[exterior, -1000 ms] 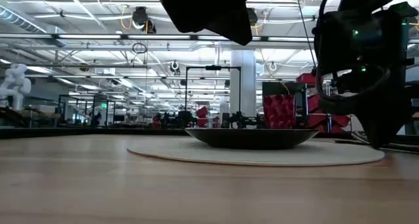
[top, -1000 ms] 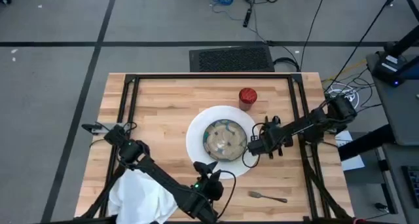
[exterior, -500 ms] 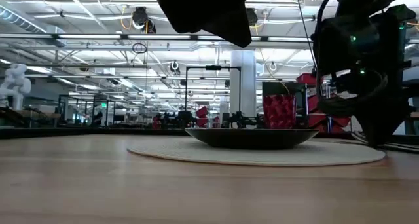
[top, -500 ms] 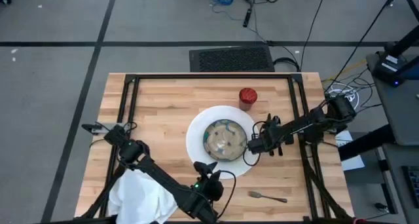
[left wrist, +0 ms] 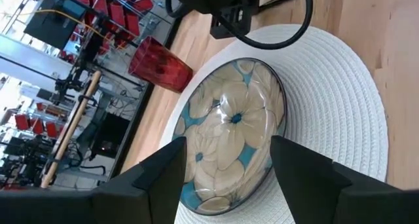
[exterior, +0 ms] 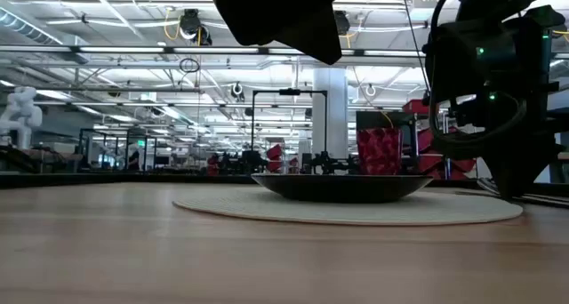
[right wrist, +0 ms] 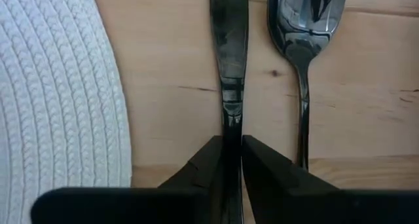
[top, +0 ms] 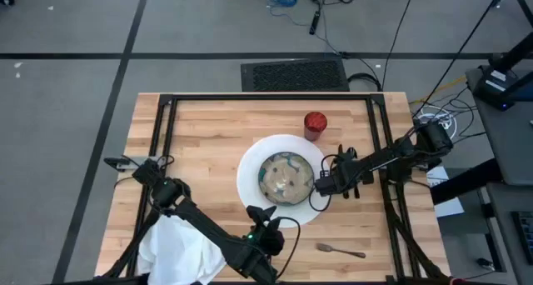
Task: Set table place
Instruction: Move the knife to the middle right of the table, then move the red glass to to the top right of the table
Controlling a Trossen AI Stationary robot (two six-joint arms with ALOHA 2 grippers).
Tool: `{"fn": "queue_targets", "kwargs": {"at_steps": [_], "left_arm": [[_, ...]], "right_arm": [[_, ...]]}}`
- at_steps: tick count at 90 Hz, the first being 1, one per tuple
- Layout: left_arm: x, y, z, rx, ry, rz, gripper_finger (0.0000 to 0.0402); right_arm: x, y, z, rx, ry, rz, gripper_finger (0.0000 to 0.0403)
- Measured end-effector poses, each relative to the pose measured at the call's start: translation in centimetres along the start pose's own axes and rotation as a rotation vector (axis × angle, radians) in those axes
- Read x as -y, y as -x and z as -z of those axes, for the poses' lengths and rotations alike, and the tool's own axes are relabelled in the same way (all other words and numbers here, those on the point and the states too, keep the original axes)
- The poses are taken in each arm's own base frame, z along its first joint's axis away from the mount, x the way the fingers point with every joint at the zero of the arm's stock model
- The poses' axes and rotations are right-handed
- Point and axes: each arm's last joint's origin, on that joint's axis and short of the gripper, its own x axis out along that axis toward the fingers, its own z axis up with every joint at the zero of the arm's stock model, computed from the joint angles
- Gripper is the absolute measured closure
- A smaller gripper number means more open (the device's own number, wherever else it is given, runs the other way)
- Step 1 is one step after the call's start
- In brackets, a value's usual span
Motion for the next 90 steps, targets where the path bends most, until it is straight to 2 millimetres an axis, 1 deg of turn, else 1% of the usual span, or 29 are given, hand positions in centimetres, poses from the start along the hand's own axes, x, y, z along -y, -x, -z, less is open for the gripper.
{"fn": "queue_targets", "kwargs": {"at_steps": [42,48,53,61,71,82,90], "left_arm": [[0.0,0.0,0.0,0.000,0.003,0.000,0.0194],[0.0,0.0,0.0,0.000,0.003,0.000,0.0194],[0.0,0.0,0.0,0.000,0.003,0.000,0.0194],[0.0,0.0,0.0,0.000,0.003,0.000,0.0194],[0.0,0.1,0.1,-0.001,-0.001,0.000,0.0194],[0.1,0.6,0.4,-0.006,-0.023,0.006,0.0194],[-0.1,0.9,0.8,-0.021,-0.028,-0.003,0.0194]], "right_arm": [[0.0,0.1,0.0,0.002,-0.001,-0.001,0.0335],[0.0,0.4,-0.1,0.006,0.009,0.015,0.0331],[0.1,1.1,-0.4,0.011,0.036,0.032,0.0328],[0.2,2.9,-1.2,0.038,0.067,0.058,0.0320],[0.3,6.3,-2.4,0.102,0.106,0.046,0.0306],[0.1,10.7,-3.8,0.170,0.176,-0.063,0.0287],[-0.2,13.9,-4.1,0.188,0.309,-0.178,0.0273]]}}
